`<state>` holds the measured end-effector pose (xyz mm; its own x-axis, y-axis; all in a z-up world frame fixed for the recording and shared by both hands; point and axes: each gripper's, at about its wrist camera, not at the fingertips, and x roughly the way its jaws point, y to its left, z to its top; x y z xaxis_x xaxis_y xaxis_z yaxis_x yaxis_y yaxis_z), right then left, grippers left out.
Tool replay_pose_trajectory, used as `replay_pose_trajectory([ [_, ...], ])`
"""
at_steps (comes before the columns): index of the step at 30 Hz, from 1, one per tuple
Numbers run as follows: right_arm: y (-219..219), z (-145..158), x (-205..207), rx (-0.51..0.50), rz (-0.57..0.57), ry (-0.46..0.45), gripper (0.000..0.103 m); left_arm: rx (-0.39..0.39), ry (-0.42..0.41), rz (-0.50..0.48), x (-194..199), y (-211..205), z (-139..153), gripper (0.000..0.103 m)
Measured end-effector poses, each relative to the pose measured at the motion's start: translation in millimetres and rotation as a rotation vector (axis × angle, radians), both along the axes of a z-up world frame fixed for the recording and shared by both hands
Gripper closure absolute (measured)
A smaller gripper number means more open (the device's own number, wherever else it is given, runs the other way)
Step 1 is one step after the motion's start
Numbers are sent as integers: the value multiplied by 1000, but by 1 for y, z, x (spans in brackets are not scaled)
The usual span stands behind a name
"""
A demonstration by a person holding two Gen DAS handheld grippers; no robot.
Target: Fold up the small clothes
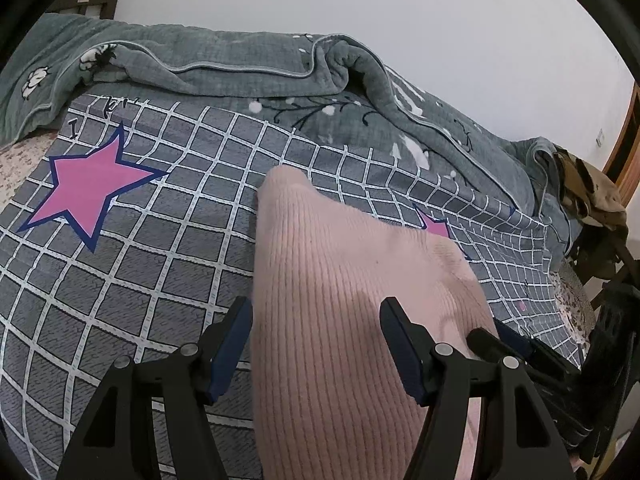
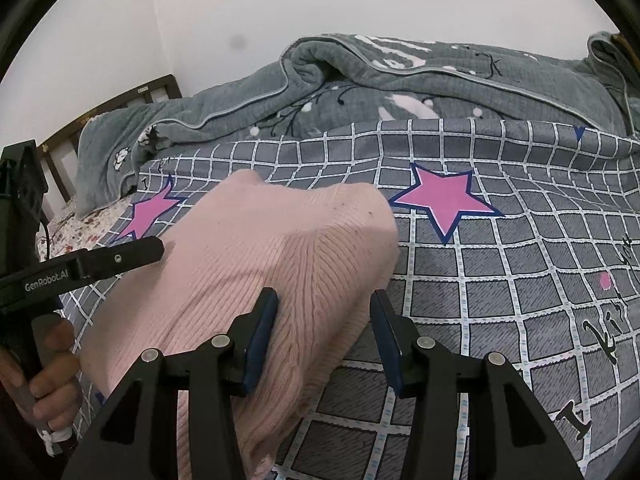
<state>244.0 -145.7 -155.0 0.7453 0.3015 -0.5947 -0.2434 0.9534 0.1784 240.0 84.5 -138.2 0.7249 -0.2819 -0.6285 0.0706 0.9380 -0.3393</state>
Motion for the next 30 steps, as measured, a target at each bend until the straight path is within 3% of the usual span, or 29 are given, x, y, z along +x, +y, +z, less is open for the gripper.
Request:
replay_pose_trajectory([
  [13,2,10,-15,-32,5,-15,57,24,6,-13,-4,-7,0,39],
  [21,2,7,-25,-35,-3,2,56,88,-1,-26,-15,-14,-3,39],
  [30,10,4,-37,-47,-21,1,56,53,10,-36,-26,-8,-3,39],
])
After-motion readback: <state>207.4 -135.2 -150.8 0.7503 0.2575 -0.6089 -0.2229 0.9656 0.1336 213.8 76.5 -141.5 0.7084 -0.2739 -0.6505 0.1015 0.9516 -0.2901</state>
